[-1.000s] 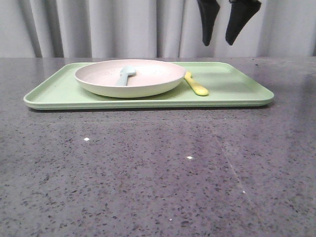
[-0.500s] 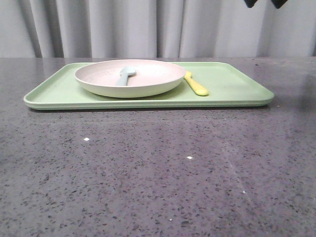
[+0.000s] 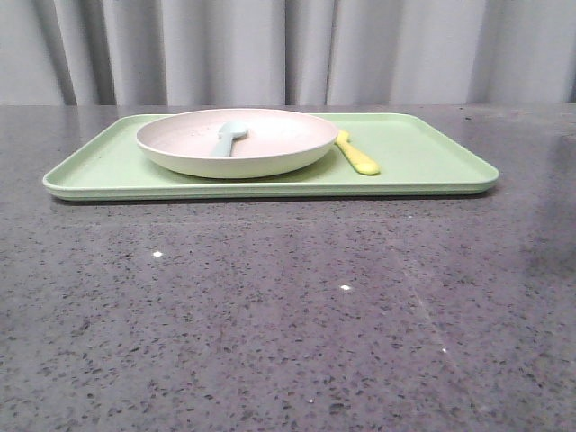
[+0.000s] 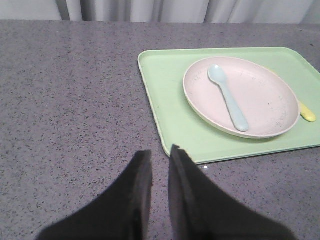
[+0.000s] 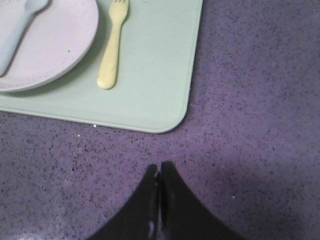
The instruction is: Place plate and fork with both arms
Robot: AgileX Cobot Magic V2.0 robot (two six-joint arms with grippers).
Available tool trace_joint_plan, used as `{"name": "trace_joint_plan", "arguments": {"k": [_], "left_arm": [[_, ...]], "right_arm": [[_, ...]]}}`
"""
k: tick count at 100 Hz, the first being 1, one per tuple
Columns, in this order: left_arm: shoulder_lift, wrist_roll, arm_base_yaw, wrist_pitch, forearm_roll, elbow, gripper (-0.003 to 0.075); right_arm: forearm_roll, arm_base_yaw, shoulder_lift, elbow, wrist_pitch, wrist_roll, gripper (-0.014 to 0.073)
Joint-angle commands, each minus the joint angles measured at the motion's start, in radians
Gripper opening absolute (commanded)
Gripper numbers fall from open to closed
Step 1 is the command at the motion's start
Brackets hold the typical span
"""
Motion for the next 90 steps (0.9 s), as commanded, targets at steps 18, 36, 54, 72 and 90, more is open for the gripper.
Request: {"name": "trace_joint_plan", "arguments": {"k": [18, 36, 54, 72, 90], "left_arm": [[-0.077, -0.011, -0.008, -0.087, -0.001, 0.048, -0.0020], [-0.136, -0.011, -0.008, -0.114, -0.001, 0.111, -0.0020], [-0.179, -0.011, -0.008, -0.120, -0.001, 0.152, -0.0020], [-0.187, -0.011, -0.008, -0.112, -0.001, 0.156, -0.0020], [-0.187, -0.011, -0.008, -0.112, -0.001, 0.156, -0.0020]], "right_arm": [[-0.026, -0.002, -0.245, 0.150, -0.158, -0.006, -0.0067], [-0.026, -0.002, -0.417, 0.261, -0.194, -0.006, -0.0067], [-0.027, -0.002, -0.556, 0.332, -0.192, -0.006, -0.0067], [-0.027, -0.002, -0.613, 0.352, -0.182, -0.006, -0.0067], [-0.027, -0.002, -0.613, 0.352, -0.182, -0.006, -0.0067]]}}
